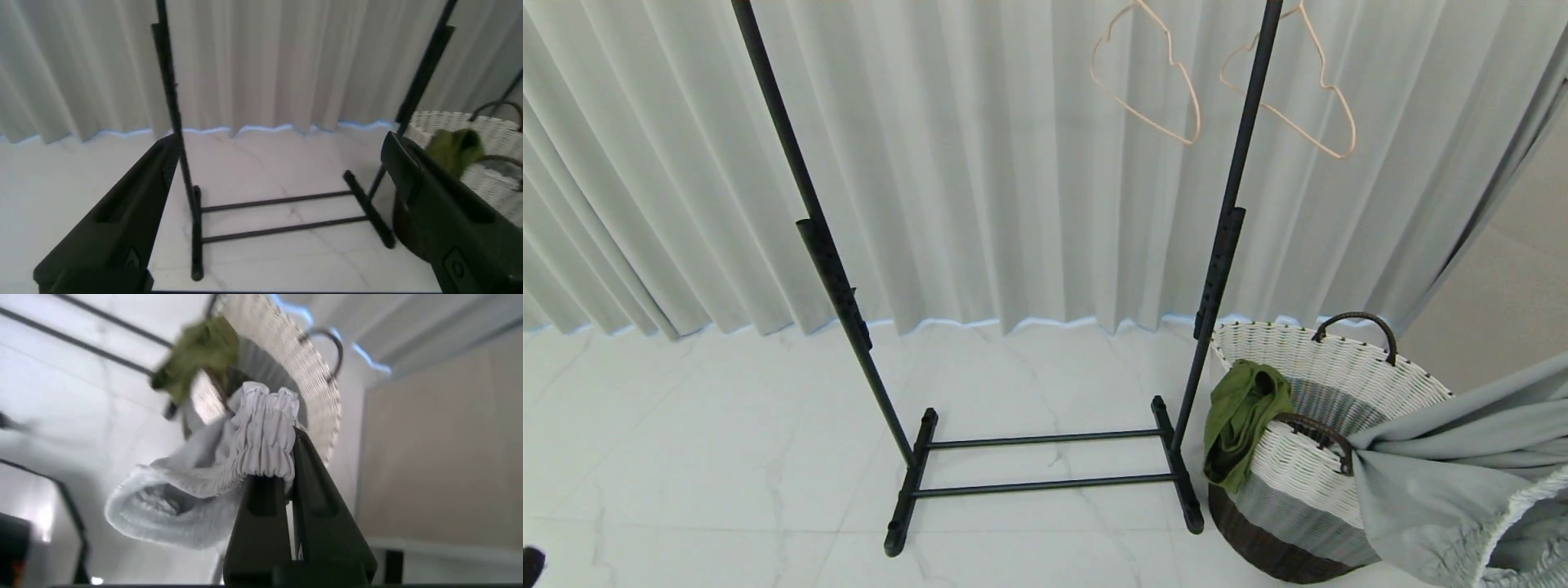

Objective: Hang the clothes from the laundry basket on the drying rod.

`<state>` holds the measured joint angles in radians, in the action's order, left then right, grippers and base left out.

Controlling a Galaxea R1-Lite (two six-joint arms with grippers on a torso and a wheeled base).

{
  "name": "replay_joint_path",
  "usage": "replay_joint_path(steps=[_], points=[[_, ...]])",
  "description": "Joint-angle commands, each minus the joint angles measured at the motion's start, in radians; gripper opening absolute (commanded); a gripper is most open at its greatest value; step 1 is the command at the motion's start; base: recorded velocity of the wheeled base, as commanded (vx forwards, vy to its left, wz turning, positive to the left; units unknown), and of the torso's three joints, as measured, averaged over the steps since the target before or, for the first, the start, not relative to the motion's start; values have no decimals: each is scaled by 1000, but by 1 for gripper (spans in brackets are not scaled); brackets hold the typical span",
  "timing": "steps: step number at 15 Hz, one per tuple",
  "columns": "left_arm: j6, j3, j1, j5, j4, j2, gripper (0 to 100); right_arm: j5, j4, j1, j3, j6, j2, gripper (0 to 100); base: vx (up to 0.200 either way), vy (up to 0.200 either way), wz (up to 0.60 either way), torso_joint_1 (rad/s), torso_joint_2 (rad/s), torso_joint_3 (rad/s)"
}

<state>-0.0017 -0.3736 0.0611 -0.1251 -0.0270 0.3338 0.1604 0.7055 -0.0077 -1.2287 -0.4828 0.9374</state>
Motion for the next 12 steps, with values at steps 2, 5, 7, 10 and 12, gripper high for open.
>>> replay_joint_path(steps=[2,5,7,10,12], points=[[-14,-363,172,-59,-7,574,100,1,74,153,-176,78,57,0,0,0,0,0,0,0],[-15,-419,329,-56,-10,752,100,-2,63,305,-215,173,112,0,0,0,0,0,0,0],[-20,-419,437,-56,-10,818,100,-2,34,362,-206,236,144,0,0,0,0,0,0,0],[-73,-421,649,-54,-10,932,100,-2,-72,434,-196,374,208,0,0,0,0,0,0,0],[-127,-421,749,-51,-19,1021,100,-4,-138,453,-147,397,231,0,0,0,0,0,0,0]])
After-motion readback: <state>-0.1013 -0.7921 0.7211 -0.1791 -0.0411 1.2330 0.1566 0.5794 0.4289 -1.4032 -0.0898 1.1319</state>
